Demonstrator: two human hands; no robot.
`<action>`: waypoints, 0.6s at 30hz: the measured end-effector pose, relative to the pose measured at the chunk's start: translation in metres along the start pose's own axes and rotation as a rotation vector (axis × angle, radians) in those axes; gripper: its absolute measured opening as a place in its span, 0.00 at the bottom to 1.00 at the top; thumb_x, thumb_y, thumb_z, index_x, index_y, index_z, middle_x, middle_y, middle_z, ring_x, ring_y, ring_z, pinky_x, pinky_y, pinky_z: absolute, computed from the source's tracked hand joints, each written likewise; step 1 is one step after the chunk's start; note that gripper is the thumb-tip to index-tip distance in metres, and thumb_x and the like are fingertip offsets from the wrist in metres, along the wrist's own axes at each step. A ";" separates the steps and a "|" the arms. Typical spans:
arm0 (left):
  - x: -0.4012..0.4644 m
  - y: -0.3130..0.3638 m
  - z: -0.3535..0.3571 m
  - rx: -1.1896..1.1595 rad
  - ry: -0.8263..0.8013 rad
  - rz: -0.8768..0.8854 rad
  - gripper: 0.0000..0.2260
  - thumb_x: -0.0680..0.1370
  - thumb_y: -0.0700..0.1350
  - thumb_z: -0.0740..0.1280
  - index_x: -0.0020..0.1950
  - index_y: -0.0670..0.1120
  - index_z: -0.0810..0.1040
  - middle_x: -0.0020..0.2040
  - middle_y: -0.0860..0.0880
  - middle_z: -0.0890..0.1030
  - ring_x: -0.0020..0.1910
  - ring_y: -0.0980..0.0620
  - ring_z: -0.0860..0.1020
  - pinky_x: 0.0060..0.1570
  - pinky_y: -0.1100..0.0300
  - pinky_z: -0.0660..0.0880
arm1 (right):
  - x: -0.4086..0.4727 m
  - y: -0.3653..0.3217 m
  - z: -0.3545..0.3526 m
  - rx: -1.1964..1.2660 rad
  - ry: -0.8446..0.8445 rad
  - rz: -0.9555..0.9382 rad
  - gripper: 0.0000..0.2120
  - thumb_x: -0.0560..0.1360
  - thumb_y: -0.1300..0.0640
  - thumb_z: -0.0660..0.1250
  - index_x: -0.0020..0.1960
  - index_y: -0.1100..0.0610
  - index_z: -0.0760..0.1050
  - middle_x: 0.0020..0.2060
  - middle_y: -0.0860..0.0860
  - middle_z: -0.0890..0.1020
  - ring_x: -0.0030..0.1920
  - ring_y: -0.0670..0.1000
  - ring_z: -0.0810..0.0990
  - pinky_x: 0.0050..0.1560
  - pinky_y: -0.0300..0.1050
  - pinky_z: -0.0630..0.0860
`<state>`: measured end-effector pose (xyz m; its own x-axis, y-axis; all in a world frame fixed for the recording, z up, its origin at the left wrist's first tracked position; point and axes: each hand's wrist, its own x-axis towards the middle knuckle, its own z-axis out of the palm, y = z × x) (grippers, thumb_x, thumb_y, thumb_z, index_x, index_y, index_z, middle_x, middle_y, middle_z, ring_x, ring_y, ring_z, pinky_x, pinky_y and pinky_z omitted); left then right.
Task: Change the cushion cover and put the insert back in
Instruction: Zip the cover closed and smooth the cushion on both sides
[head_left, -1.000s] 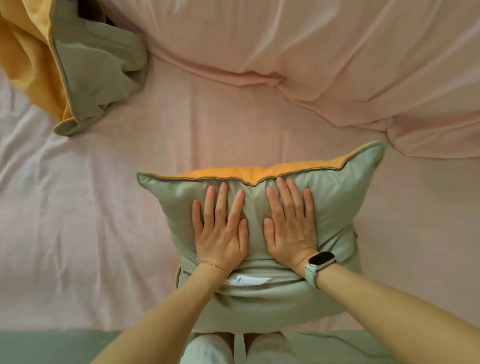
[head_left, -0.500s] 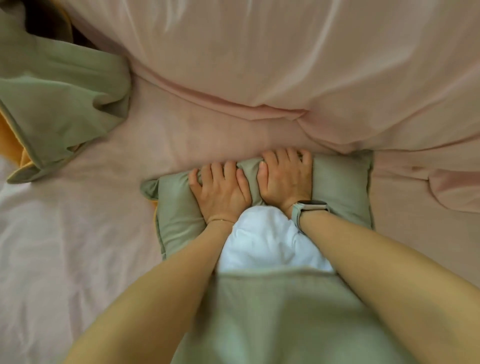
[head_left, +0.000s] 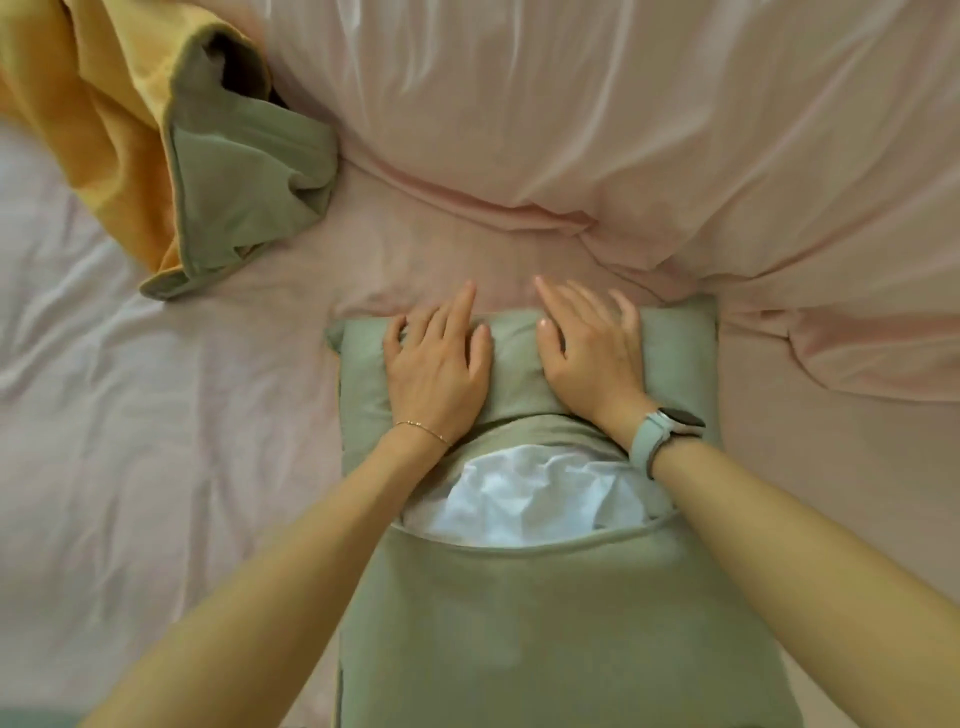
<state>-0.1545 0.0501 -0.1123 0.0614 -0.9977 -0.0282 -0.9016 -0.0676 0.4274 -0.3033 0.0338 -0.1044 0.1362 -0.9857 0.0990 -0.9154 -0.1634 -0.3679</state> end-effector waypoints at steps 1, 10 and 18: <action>-0.014 0.002 -0.013 -0.027 0.005 0.038 0.25 0.76 0.55 0.48 0.69 0.49 0.70 0.63 0.48 0.77 0.64 0.48 0.72 0.66 0.49 0.58 | -0.013 -0.006 -0.015 0.007 -0.025 -0.017 0.25 0.75 0.51 0.50 0.67 0.56 0.71 0.63 0.54 0.76 0.65 0.53 0.72 0.66 0.54 0.53; -0.082 0.016 -0.084 -0.196 0.258 0.360 0.11 0.78 0.46 0.63 0.57 0.45 0.79 0.57 0.48 0.80 0.63 0.47 0.72 0.66 0.42 0.61 | -0.078 -0.046 -0.095 -0.086 0.086 -0.196 0.21 0.76 0.58 0.55 0.67 0.59 0.70 0.67 0.56 0.71 0.69 0.55 0.68 0.69 0.62 0.56; -0.121 0.019 -0.079 -0.061 0.371 0.444 0.06 0.79 0.44 0.62 0.53 0.49 0.78 0.53 0.49 0.81 0.54 0.49 0.75 0.61 0.45 0.67 | -0.120 -0.052 -0.095 -0.133 0.093 -0.259 0.19 0.77 0.59 0.57 0.66 0.59 0.71 0.66 0.58 0.73 0.68 0.56 0.68 0.68 0.60 0.61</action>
<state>-0.1447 0.1692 -0.0291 -0.1608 -0.8625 0.4798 -0.8496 0.3683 0.3775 -0.3083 0.1641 -0.0091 0.3421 -0.9028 0.2606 -0.8970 -0.3964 -0.1956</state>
